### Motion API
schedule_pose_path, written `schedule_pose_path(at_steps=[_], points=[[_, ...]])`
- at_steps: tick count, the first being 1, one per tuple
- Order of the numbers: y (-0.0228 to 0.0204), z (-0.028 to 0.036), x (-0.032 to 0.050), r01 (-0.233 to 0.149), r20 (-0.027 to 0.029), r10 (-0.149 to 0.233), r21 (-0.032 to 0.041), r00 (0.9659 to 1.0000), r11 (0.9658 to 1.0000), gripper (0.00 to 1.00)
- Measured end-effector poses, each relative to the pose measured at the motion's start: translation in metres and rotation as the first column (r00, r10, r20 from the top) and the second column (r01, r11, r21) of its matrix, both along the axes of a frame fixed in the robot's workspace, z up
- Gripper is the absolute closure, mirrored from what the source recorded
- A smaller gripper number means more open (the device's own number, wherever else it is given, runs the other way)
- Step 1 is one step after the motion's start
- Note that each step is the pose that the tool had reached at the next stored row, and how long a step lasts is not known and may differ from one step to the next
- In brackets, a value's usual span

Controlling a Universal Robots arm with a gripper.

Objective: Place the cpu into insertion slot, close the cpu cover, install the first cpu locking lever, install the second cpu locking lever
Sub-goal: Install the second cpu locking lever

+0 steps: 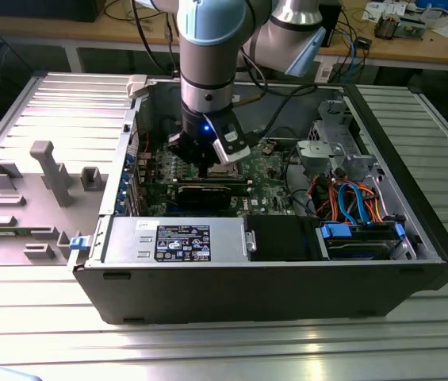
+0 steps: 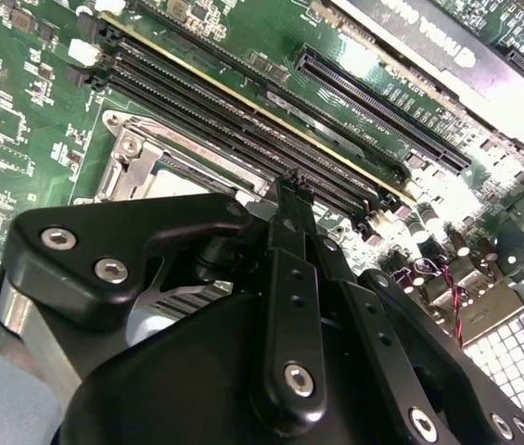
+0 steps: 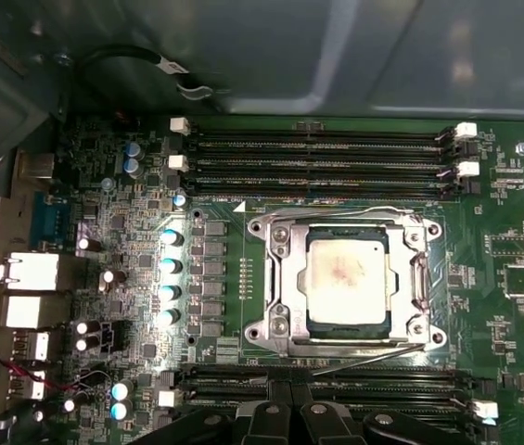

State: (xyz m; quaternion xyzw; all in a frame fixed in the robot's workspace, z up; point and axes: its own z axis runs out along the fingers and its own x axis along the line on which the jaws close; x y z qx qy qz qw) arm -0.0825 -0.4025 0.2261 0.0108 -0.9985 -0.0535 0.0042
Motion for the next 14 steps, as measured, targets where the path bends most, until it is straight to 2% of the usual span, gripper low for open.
schedule_pose_path(at_steps=[3,5,6,8,11,14], points=[[0.0,-0.0017,0.0001,0.0,-0.0087,0.0,0.0003,1.0,1.0,0.89],[0.0001,-0.0031,0.0,-0.002,-0.0192,0.002,0.0003,0.9998,1.0,0.89],[0.0001,-0.0042,-0.0001,-0.004,-0.0209,0.004,0.0006,0.9998,1.0,0.89],[0.0,-0.0062,0.0,-0.009,-0.0211,0.009,0.0018,0.9997,1.0,0.89],[0.0001,-0.011,-0.003,-0.025,-0.0209,0.025,0.0119,0.9995,0.9996,0.89],[0.0001,-0.0129,-0.0049,-0.029,-0.0207,0.03,0.0197,0.9993,0.9994,0.89]])
